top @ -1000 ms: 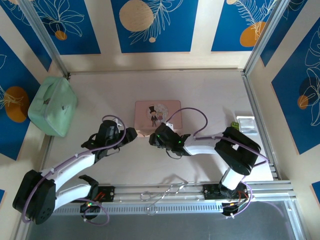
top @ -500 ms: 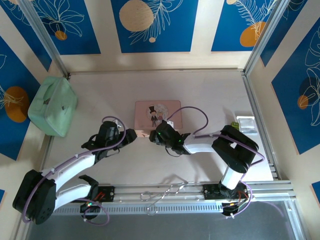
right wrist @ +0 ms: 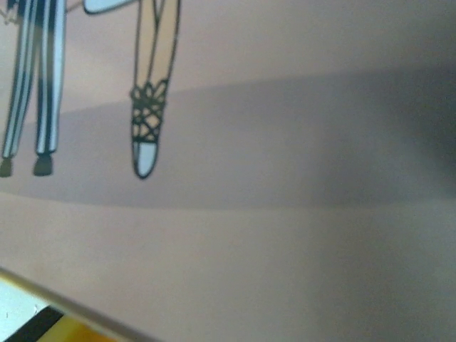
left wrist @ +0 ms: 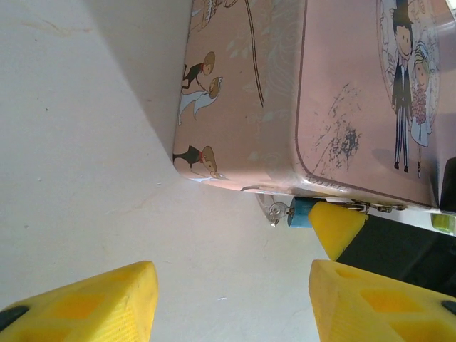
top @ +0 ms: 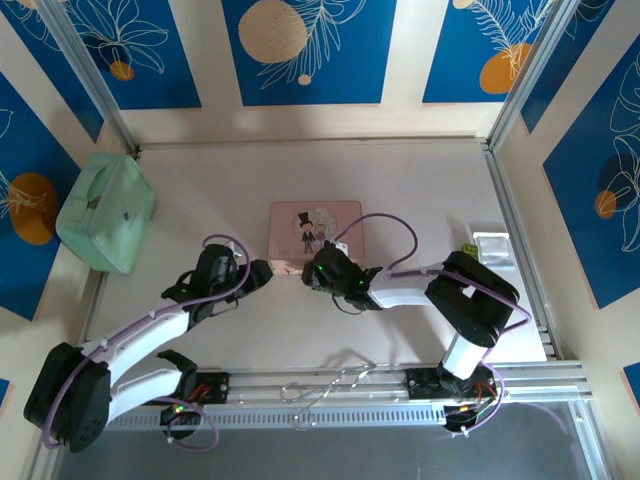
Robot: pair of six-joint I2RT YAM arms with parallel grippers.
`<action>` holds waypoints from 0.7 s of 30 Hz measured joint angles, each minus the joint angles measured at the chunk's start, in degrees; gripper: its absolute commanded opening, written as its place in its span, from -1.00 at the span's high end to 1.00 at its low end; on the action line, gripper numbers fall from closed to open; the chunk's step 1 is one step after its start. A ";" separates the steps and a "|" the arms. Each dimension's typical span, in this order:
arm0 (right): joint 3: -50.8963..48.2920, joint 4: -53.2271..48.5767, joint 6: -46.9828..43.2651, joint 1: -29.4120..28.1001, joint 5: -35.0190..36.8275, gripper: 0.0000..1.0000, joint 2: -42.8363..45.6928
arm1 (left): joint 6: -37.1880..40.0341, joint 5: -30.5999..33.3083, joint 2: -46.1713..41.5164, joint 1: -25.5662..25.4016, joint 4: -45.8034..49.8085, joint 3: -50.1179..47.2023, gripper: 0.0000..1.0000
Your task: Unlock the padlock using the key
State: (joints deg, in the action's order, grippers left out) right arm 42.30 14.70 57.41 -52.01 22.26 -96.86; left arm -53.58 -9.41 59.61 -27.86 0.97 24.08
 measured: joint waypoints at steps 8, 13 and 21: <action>0.17 -0.66 -0.61 -0.20 0.00 0.06 0.00 | -0.20 -0.02 0.00 0.00 -0.07 -1.03 -0.17; 0.48 -1.44 -0.61 -0.61 0.09 0.20 0.00 | -0.37 -0.02 0.00 0.00 -0.11 -1.33 -0.17; 0.70 -2.40 -0.59 -1.29 0.68 0.26 0.00 | -0.61 0.00 0.17 0.00 -0.92 -1.36 -0.15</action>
State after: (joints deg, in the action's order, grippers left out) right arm 43.00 12.29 56.82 -53.30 22.94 -96.86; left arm -54.19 -9.41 59.79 -27.86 0.05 22.72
